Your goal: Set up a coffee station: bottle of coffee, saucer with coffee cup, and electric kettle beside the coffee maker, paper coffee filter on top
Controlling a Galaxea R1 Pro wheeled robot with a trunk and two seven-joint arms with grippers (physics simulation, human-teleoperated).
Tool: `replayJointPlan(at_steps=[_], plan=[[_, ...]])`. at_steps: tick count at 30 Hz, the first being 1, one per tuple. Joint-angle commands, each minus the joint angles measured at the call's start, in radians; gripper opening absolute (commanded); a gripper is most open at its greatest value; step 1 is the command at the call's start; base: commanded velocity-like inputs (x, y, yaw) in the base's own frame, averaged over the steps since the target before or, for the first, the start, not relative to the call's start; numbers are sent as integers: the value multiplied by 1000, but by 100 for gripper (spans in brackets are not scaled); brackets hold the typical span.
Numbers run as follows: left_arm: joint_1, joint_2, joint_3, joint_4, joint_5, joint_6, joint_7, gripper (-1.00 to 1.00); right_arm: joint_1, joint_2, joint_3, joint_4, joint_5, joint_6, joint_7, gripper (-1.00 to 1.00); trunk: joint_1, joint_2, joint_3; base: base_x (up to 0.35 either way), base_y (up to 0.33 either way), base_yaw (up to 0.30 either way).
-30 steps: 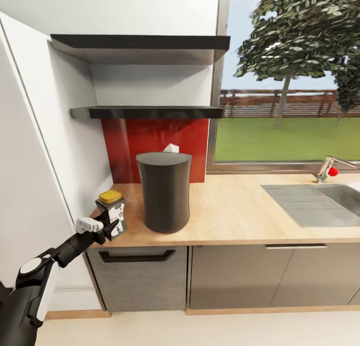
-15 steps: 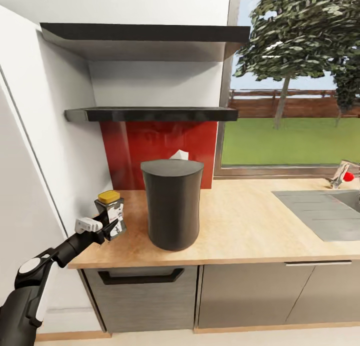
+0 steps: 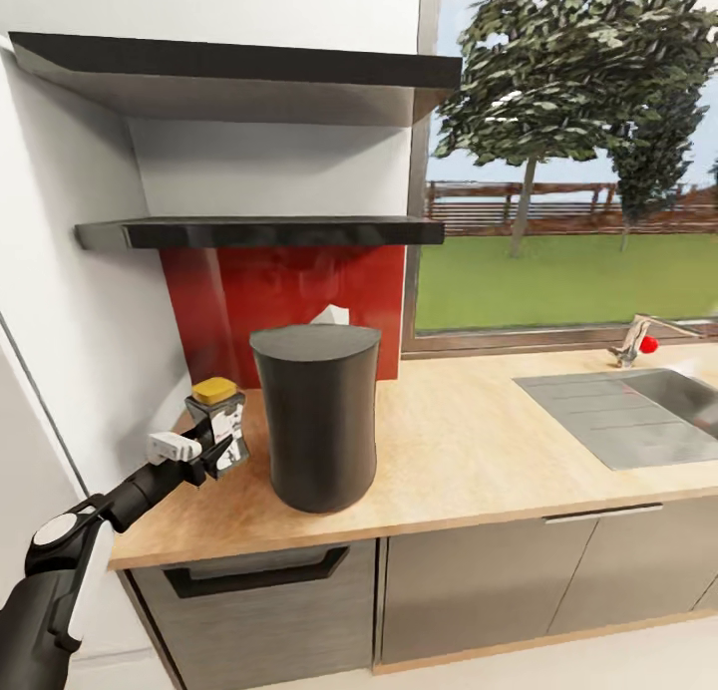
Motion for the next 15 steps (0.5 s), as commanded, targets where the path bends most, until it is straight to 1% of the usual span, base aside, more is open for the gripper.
replayJointPlan(at_steps=[1, 15], plan=[[0, 0, 2, 0, 6, 9, -3, -100, 0, 0, 7, 1, -11, -4, 4, 100, 1, -1, 0, 201, 147, -25], [0, 1, 0, 3, 4, 6, -2, -100, 0, 5, 7, 0, -10, -5, 4, 100, 1, -1, 0, 274, 184, -3]])
